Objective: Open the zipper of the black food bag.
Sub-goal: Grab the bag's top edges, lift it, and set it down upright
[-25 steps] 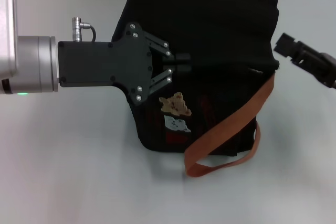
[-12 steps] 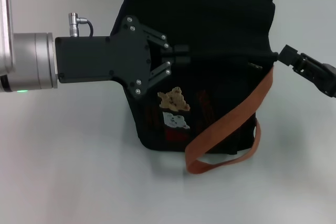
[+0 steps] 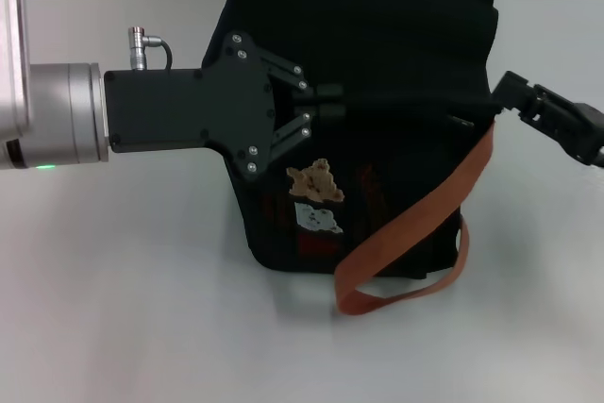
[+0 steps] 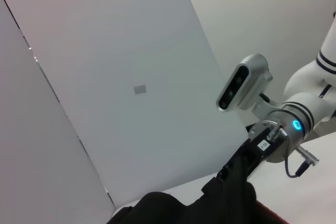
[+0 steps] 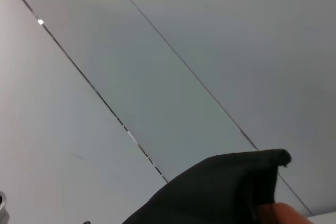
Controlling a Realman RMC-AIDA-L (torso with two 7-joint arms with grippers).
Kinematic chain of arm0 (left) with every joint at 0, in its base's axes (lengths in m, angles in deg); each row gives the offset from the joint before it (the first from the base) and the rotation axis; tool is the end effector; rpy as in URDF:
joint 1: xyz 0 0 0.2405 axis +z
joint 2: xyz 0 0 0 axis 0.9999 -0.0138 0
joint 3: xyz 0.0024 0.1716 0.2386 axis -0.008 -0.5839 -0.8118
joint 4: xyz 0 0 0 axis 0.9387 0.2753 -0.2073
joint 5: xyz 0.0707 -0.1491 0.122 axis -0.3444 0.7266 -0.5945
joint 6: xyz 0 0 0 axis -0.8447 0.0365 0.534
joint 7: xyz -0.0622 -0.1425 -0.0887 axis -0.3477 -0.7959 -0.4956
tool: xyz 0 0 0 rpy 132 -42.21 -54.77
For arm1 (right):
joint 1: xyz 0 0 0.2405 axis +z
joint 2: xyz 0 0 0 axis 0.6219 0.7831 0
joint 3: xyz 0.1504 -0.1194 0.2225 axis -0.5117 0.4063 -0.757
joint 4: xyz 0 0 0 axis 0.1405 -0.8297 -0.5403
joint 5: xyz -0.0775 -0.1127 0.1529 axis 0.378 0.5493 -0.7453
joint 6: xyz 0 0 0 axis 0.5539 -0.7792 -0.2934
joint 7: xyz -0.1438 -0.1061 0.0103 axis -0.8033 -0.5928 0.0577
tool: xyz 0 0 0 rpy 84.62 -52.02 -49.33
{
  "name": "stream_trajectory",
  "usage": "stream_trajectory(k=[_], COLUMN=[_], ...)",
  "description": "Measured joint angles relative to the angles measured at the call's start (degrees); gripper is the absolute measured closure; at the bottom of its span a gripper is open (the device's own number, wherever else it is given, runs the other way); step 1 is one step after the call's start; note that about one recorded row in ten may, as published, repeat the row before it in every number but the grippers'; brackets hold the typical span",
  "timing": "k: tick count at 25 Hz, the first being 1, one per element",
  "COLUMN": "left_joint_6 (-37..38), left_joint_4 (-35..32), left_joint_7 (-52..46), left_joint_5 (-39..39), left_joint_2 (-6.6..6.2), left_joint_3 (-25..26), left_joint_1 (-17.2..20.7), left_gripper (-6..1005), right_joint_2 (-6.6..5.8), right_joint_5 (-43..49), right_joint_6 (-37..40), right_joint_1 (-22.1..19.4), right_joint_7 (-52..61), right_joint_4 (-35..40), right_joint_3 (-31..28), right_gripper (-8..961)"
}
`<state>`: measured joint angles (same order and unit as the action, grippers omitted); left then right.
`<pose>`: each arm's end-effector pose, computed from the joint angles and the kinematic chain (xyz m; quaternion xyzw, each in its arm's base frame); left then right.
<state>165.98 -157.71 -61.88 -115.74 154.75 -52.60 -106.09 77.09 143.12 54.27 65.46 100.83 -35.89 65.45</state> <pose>-0.1782 0.3164 -0.0324 -0.9407 0.1587 -0.2545 0.1589 0.2864 0.3177 -0.0231 -0.7866 0.3602 0.4845 0.1293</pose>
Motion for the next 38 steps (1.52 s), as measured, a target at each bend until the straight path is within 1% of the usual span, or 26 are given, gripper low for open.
stream_trajectory(k=[1,4,7,11,15,18,19,20,21,25,31,35,38], left_joint_6=[0.0,0.0,0.0,0.0,0.0,0.0,0.0,0.0,0.0,0.0,0.0,0.1,0.1], left_joint_4=[0.0,0.0,0.0,0.0,0.0,0.1,0.5,0.5,1.2,1.7,3.3,3.7,3.9], left_joint_7=[0.0,0.1,0.1,0.4,0.9,1.3,2.2,2.2,3.8,5.0,5.2,5.3,5.4], left_joint_5=[0.3,0.6,1.3,1.9,2.1,3.1,5.2,5.2,7.9,10.0,9.9,9.8,9.8], left_joint_2=[-0.01,-0.02,-0.02,-0.09,-0.06,-0.09,-0.15,-0.15,-0.25,-0.34,-0.37,-0.35,-0.38], left_joint_3=[0.0,-0.1,-0.1,-0.1,0.0,0.2,0.4,0.4,0.4,0.6,0.8,0.9,1.0], left_joint_1=[0.0,0.0,0.1,0.2,0.3,0.6,1.1,1.1,1.8,2.3,1.9,1.9,2.1], left_gripper=[951,955,960,966,972,976,978,979,981,987,996,1000,999], right_joint_2=[0.28,0.42,0.96,1.14,1.17,1.07,0.91,0.91,0.81,0.78,0.97,0.99,1.00], right_joint_5=[0.0,0.1,0.1,0.1,0.1,-0.2,-0.2,-0.2,-0.2,-0.2,-0.1,0.0,0.1], right_joint_6=[-0.2,-0.7,-3.4,-5.0,-5.1,-4.8,-4.8,-4.8,-4.8,-4.8,-4.6,-4.4,-2.8], right_joint_1=[0.7,1.3,2.2,3.0,3.1,2.4,2.0,2.0,1.6,1.3,2.2,2.3,1.9], right_joint_7=[-1.0,-1.3,-1.9,-3.8,-4.2,-4.3,-4.3,-4.3,-4.3,-4.3,-4.3,-4.0,-3.9], right_joint_4=[0.0,0.0,-0.2,-1.1,-1.3,-1.1,-1.0,-1.0,-1.0,-0.9,-0.9,-0.9,-1.0], right_joint_3=[0.0,0.3,1.6,2.1,2.4,2.3,2.1,2.1,2.0,2.2,2.5,2.5,2.5], right_gripper=[478,479,480,481,482,483,483,484,484,487,491,493,495])
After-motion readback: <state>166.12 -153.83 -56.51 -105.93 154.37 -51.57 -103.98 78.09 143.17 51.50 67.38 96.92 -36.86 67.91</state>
